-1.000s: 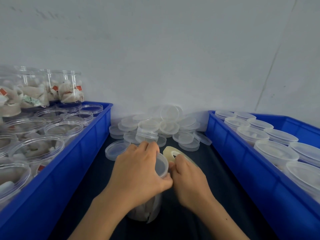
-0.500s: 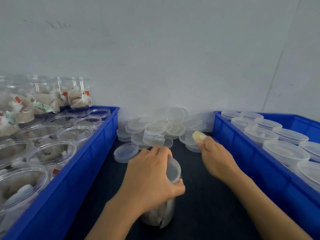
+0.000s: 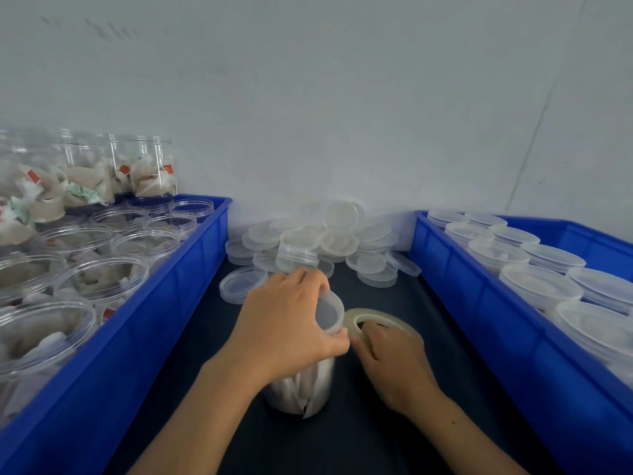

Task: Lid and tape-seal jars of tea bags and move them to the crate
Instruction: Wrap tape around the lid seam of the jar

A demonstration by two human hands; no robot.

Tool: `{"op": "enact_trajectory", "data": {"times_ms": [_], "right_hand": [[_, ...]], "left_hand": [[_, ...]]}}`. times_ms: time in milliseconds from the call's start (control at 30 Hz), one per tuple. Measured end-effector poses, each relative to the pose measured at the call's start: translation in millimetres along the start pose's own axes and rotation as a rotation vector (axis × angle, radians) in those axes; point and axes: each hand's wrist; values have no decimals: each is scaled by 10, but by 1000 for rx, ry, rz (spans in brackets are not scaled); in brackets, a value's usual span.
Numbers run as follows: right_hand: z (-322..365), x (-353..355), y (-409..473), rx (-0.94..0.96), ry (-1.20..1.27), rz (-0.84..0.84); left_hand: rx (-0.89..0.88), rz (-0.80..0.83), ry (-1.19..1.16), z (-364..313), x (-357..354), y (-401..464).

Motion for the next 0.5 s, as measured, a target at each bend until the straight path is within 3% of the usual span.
{"op": "enact_trajectory", "data": {"times_ms": [200,267,300,367,433,500], "right_hand": [[-11,-137,-23,-20,-191,57],[-16,-114,-31,14,-106,34],[-2,-85,-40,40,84,-21],[77,-31,-72,47,685,-91],[140,-6,-108,63,1177,-38],[195,-23,-133,77,1441,88]], "left_hand": [[-30,-89,-53,28,-39,-25],[-76,-198,-180,60,-62,-52],[-105,-261,-262,83,-87,-62],[-110,-356,-489,141,-191,-98],[-13,-352,-751,166,-289,-141],[75,-300,-923,194,-382,-182]]}}
Point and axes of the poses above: each hand's wrist, its own y-axis towards the middle knuckle, its own x-axis out of the back of the hand, z = x × y, and after that the axes turned 10 degrees about y, right-handed
